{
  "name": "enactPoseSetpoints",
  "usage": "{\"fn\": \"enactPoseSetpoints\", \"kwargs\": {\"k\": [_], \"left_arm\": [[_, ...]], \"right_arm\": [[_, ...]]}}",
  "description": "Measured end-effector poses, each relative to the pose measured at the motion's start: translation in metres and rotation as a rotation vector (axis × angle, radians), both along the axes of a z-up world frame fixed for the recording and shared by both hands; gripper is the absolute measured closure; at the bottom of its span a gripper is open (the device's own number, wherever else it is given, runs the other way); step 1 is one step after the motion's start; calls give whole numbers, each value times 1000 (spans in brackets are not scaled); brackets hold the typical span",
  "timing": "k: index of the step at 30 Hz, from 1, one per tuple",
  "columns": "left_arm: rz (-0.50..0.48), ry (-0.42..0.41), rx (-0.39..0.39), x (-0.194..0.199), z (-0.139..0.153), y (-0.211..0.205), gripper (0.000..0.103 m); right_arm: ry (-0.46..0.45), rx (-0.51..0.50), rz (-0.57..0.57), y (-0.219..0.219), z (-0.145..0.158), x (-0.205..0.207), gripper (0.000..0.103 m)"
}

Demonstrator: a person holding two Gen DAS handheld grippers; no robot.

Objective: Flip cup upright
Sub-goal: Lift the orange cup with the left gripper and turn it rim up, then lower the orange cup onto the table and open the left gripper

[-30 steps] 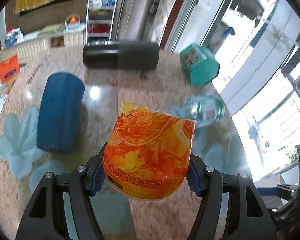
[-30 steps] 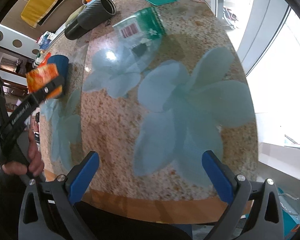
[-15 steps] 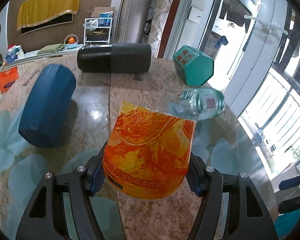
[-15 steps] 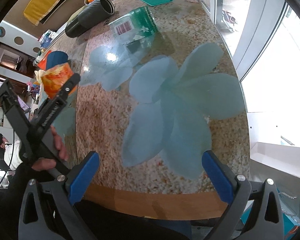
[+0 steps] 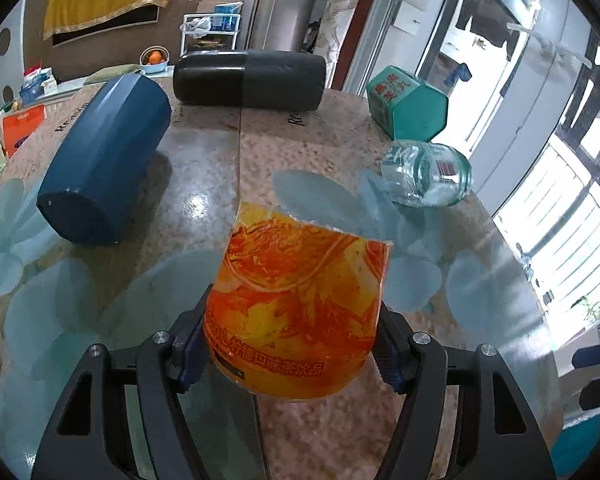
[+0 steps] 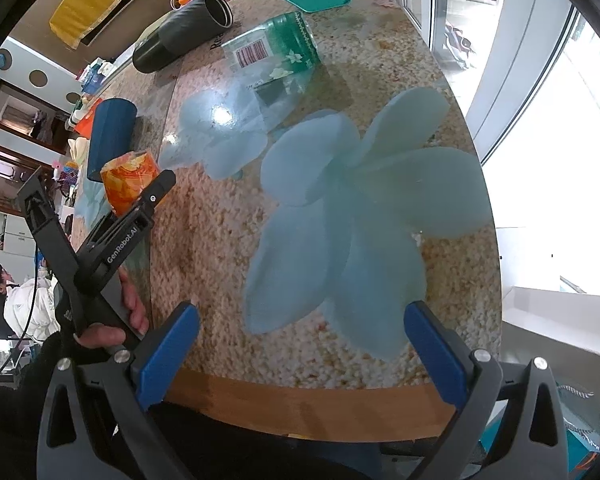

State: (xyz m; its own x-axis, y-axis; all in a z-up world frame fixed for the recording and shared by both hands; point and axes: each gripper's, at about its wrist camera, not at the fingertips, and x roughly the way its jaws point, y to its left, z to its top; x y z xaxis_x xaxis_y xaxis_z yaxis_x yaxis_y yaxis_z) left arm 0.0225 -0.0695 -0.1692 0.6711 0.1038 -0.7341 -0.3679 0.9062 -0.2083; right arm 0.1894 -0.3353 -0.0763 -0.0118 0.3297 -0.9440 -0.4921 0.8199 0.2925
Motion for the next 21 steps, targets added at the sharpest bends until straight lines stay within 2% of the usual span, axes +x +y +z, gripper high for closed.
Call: {"fn": "enactPoseSetpoints", "kwargs": {"k": [21], "left_arm": [[-37,74,65,7,-3,-11,12]], "right_arm": [[-5,15,1,3,2,-8,0]]}}
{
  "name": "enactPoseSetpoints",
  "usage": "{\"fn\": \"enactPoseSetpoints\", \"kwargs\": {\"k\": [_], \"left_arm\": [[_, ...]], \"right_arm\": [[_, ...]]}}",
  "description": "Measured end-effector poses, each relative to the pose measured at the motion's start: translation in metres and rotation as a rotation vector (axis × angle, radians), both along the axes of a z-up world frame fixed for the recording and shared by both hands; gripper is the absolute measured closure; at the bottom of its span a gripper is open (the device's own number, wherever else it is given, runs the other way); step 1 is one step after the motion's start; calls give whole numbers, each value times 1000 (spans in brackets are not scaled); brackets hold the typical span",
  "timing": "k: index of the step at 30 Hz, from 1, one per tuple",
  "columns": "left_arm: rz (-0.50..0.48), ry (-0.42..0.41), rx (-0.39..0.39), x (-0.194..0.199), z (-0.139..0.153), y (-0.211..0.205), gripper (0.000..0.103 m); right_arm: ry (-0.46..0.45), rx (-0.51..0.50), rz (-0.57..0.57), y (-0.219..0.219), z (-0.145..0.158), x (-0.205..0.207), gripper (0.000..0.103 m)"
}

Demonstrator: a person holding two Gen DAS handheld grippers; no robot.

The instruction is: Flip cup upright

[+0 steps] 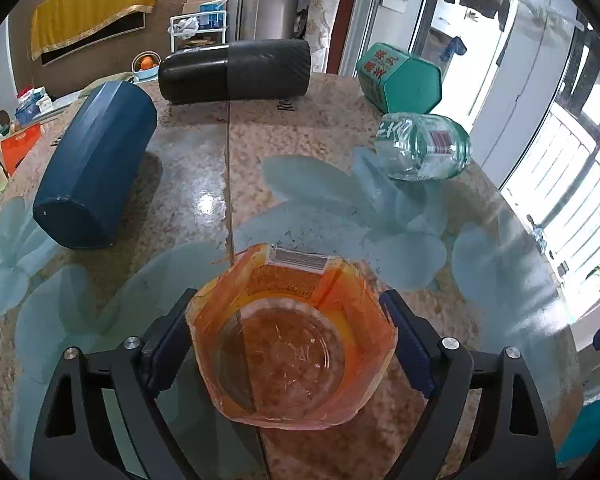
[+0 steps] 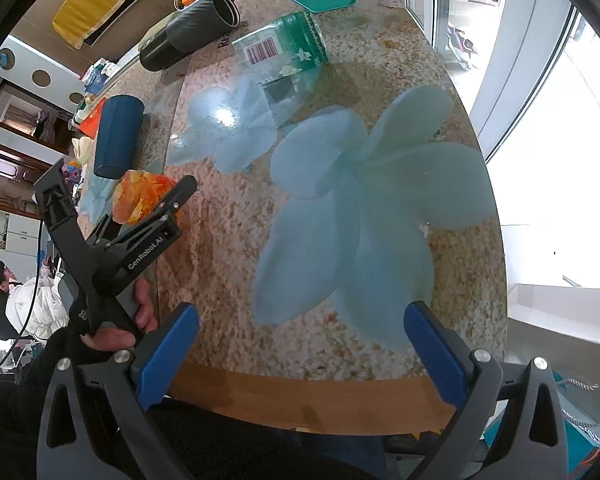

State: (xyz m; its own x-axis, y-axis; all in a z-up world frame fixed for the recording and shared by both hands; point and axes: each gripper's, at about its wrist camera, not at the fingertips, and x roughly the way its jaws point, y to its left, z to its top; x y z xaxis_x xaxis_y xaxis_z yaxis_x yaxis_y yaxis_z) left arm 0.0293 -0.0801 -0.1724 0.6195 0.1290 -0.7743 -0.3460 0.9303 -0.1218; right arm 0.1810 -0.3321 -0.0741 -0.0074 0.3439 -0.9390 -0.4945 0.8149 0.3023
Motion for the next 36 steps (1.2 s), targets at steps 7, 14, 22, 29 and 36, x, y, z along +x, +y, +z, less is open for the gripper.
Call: {"fn": "enactPoseSetpoints", "kwargs": {"k": [7,14,22,29,36], "left_arm": [[-19,-28,-1,-4,28,3,11],[-43,6,29,-8,67,8,1],[-78,40,38,-22,115,26,0],[-144,90,0,-39,133,44,0],[-163,76,-7,-59,150,70,0]], "right_arm": [[-19,27,-11,1,8,1,0],[-70,56,-27,6,26,-1,0],[-154,129,-76,28,55,2,0],[-205,133,-110,60,63,-15,0],[-261,89,-149,86,67,-39,0]]}}
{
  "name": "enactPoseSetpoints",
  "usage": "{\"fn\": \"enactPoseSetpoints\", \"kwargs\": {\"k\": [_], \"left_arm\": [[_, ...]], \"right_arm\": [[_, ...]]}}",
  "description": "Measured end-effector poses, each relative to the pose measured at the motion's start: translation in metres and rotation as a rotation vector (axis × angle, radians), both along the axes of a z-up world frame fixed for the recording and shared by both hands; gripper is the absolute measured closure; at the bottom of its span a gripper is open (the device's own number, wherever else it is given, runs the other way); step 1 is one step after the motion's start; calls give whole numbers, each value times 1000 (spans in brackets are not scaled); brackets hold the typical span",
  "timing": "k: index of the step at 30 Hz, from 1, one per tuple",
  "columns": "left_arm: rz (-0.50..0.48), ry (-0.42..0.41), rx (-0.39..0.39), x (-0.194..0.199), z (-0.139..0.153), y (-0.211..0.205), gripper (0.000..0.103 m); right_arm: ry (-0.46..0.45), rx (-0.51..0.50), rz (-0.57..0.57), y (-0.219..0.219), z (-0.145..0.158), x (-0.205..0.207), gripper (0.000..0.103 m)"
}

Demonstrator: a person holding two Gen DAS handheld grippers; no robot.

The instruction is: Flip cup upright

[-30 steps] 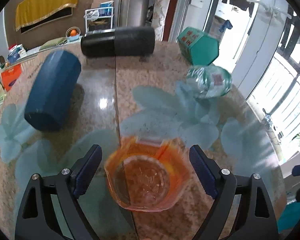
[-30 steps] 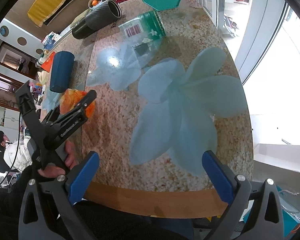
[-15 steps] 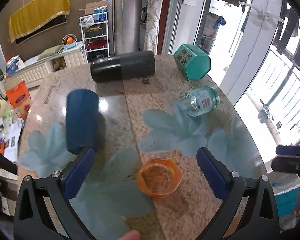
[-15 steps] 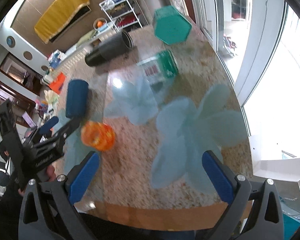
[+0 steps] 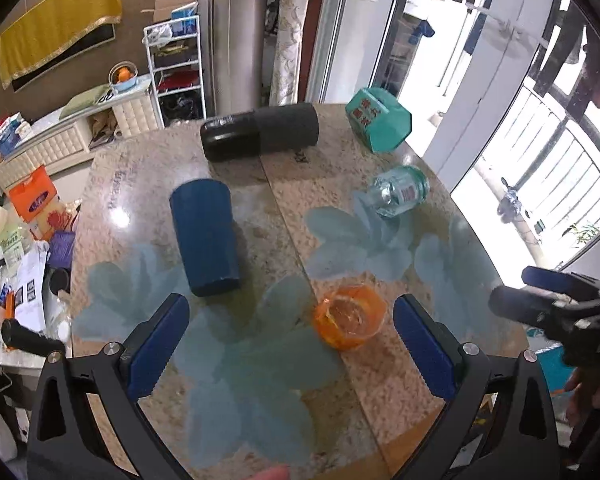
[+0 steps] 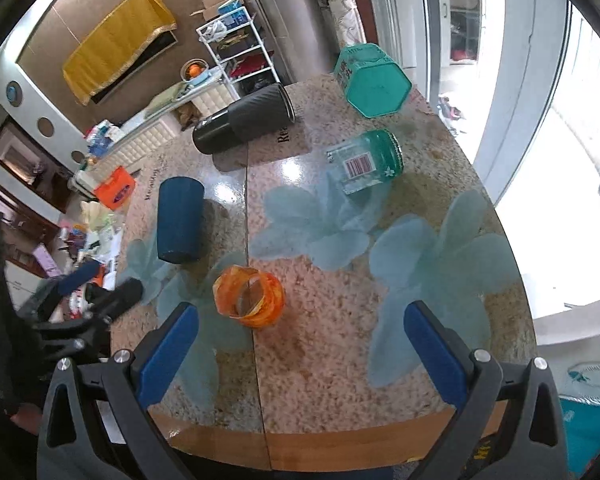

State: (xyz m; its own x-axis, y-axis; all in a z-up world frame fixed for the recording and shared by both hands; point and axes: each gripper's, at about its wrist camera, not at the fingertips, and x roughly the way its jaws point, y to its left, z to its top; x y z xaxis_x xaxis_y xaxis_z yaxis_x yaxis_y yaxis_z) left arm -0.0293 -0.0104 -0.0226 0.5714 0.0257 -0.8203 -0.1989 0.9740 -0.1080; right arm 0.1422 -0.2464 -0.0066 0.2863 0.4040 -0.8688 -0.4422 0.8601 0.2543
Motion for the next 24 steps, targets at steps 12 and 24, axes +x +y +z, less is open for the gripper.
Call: {"fn": "enactPoseSetpoints", "kwargs": {"k": [12,24], "left_arm": [[-90,14,-31,-14,2,14,0],[-110,5,-31,-20,7,22,0]], "right_arm": [[-82,-66,-58,24,6,-33,0],[-117,-62,-53,39,14,-48,0]]}}
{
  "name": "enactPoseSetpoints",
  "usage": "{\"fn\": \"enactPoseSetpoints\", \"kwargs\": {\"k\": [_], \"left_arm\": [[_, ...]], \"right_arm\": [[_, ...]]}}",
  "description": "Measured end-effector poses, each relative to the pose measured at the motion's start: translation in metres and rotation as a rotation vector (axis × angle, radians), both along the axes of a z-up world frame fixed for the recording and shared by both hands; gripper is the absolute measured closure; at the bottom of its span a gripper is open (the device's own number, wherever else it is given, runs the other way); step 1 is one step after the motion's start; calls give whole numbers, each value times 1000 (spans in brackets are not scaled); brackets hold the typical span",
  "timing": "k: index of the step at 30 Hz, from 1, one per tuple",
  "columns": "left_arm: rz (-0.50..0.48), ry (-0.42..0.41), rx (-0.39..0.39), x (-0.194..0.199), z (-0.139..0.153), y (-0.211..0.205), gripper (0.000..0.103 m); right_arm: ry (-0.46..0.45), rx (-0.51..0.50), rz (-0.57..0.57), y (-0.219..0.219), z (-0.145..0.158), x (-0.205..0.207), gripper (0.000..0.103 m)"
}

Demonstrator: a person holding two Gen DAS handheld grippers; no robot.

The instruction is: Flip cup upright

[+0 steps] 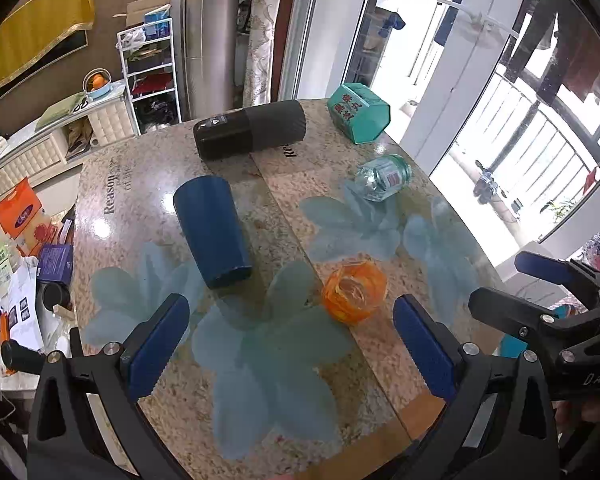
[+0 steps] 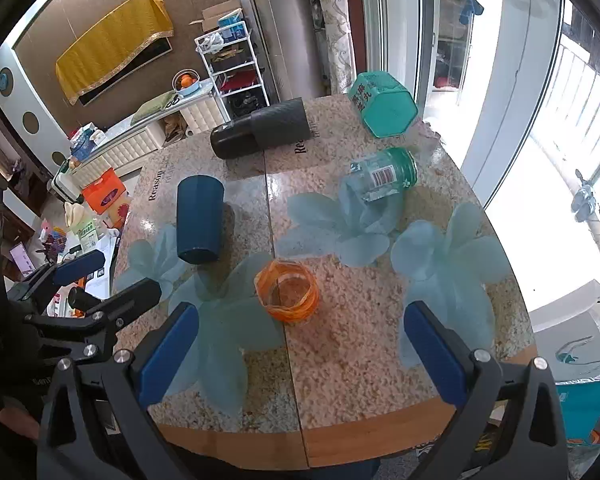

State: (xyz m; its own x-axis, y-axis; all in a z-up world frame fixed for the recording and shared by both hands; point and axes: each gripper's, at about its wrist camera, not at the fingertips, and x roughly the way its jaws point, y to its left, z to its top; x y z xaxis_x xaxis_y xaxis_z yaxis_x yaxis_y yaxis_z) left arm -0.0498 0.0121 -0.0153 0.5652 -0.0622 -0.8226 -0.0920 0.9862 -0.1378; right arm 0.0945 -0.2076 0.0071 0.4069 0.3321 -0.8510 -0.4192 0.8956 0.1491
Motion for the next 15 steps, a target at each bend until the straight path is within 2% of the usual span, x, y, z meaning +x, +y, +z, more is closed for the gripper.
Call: {"fn": "enactPoseSetpoints", "kwargs": {"k": [15], "left_arm": [[-5,13,-2,0,-2,3,0]], "right_arm": [[-3,-2,-5,2,2,-3,0]]}}
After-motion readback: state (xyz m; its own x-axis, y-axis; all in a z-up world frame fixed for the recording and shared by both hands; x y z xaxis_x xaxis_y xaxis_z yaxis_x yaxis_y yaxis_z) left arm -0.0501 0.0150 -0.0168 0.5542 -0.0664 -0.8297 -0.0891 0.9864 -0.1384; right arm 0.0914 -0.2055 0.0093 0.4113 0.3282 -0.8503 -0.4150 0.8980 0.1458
